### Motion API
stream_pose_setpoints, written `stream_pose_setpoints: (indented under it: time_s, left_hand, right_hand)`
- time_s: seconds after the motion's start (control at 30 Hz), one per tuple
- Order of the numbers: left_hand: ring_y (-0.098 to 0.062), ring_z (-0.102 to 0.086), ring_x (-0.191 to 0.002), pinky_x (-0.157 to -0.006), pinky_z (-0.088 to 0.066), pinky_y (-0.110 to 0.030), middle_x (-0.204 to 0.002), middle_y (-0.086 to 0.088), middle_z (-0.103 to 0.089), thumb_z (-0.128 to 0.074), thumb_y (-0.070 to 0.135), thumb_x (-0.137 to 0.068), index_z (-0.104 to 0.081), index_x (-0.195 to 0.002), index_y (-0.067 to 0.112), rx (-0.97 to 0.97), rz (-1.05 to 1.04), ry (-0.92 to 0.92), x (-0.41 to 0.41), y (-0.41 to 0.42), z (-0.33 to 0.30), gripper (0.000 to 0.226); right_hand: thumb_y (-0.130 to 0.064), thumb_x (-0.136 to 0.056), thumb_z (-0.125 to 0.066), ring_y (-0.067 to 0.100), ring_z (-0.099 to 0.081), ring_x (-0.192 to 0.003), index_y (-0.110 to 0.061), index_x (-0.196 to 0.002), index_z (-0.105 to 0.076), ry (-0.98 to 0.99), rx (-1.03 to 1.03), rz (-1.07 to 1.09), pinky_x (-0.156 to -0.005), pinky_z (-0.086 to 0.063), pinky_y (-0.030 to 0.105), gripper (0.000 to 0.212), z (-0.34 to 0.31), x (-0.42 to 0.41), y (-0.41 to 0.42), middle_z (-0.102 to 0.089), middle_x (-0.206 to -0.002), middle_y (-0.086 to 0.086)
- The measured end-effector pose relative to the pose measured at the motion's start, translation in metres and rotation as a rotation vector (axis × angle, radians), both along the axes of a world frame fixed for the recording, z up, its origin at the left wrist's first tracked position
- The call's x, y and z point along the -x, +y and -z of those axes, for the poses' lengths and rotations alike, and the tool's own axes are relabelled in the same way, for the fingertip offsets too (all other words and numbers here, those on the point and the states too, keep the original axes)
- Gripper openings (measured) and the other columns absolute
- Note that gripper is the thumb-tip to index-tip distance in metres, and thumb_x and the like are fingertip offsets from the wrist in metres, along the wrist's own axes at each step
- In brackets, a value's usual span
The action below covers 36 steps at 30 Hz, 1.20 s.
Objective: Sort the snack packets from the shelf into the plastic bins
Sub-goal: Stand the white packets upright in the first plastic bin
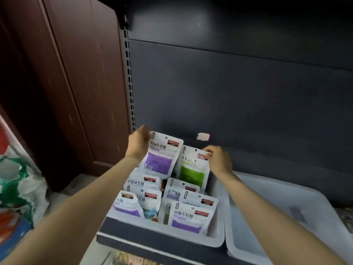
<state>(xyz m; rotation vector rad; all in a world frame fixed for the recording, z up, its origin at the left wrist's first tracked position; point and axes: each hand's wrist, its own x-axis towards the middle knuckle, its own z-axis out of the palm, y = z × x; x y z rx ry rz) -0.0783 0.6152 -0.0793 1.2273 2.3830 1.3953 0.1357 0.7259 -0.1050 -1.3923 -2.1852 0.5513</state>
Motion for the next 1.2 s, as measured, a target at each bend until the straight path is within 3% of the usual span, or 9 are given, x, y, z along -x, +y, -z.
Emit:
stream_pose_setpoints:
  time_s: [0.13,0.27,0.4,0.57,0.67,0.83,1.07,1.2]
  left_hand:
    - [-0.025,-0.057,-0.080,-0.064,-0.043,-0.031,-0.096,-0.014,-0.065,-0.046,0.003,-0.096,-0.055,-0.105,0.000,0.111,0.042,-0.002,0.005,0.019,0.003,0.013]
    - [-0.035,-0.058,-0.106,-0.082,-0.044,-0.034,-0.117,-0.020,-0.062,-0.052,-0.002,-0.091,-0.048,-0.124,0.002,0.290,0.117,-0.024,0.005,0.033,0.016,0.033]
    - [-0.035,-0.055,-0.112,-0.088,-0.045,-0.036,-0.126,-0.019,-0.056,-0.062,0.007,-0.088,-0.039,-0.133,0.006,0.383,0.174,-0.011,0.003,0.036,0.016,0.051]
    - [-0.039,-0.052,-0.113,-0.091,-0.043,-0.044,-0.127,-0.020,-0.049,-0.061,0.013,-0.089,-0.036,-0.135,0.010,0.419,0.216,0.139,-0.005,0.028,0.023,0.053]
    - [-0.034,-0.053,-0.113,-0.088,-0.045,-0.043,-0.127,-0.016,-0.050,-0.057,0.016,-0.091,-0.044,-0.132,0.012,0.402,0.254,0.229,-0.017,0.021,0.027,0.043]
    - [-0.028,-0.060,-0.103,-0.082,-0.051,-0.039,-0.119,-0.007,-0.061,-0.052,0.016,-0.093,-0.057,-0.118,0.014,0.312,0.347,0.328,-0.045,0.010,0.024,0.025]
    - [-0.028,-0.058,-0.104,-0.078,-0.044,-0.032,-0.119,-0.001,-0.060,-0.041,0.026,-0.098,-0.052,-0.120,0.022,0.307,0.486,0.537,-0.120,0.001,-0.011,0.026]
    - [-0.026,-0.057,-0.105,-0.078,-0.046,-0.033,-0.116,0.000,-0.063,-0.043,0.027,-0.097,-0.054,-0.121,0.020,0.201,0.591,0.540,-0.183,-0.001,-0.022,0.028]
  right_hand:
    - [0.006,-0.089,-0.042,0.027,-0.050,-0.117,-0.022,-0.135,-0.051,-0.195,-0.061,-0.030,-0.090,-0.046,0.035,0.055,-0.004,0.010,0.003,-0.052,-0.126,0.008]
    - [-0.002,-0.092,-0.048,0.024,-0.038,-0.131,-0.022,-0.143,-0.040,-0.297,0.054,-0.121,-0.102,-0.039,0.035,0.056,0.002,0.008,0.010,-0.041,-0.140,0.005]
    - [-0.007,-0.093,-0.052,0.023,-0.036,-0.135,-0.014,-0.142,-0.041,-0.318,0.152,-0.169,-0.107,-0.030,0.028,0.051,0.006,0.001,0.011,-0.040,-0.145,0.009]
    - [-0.009,-0.093,-0.054,0.019,-0.040,-0.133,-0.013,-0.136,-0.048,-0.219,0.139,-0.195,-0.105,-0.028,0.023,0.044,0.010,0.000,0.000,-0.045,-0.144,0.006]
    - [-0.007,-0.094,-0.051,0.020,-0.040,-0.132,-0.010,-0.135,-0.049,-0.173,0.081,-0.198,-0.104,-0.027,0.022,0.041,0.006,-0.004,-0.012,-0.047,-0.141,0.006]
    - [-0.009,-0.095,-0.051,0.022,-0.050,-0.122,-0.013,-0.129,-0.055,-0.124,0.027,-0.126,-0.101,-0.036,0.028,0.035,-0.002,-0.018,-0.029,-0.052,-0.134,0.006]
    - [-0.015,-0.095,-0.048,0.025,-0.060,-0.100,-0.016,-0.116,-0.063,-0.120,-0.088,0.053,-0.089,-0.047,0.036,0.026,-0.019,-0.079,-0.056,-0.058,-0.112,0.007]
    - [-0.012,-0.093,-0.050,0.026,-0.060,-0.100,-0.014,-0.118,-0.064,-0.113,-0.170,0.117,-0.087,-0.048,0.037,0.028,-0.027,-0.142,-0.072,-0.060,-0.113,0.009]
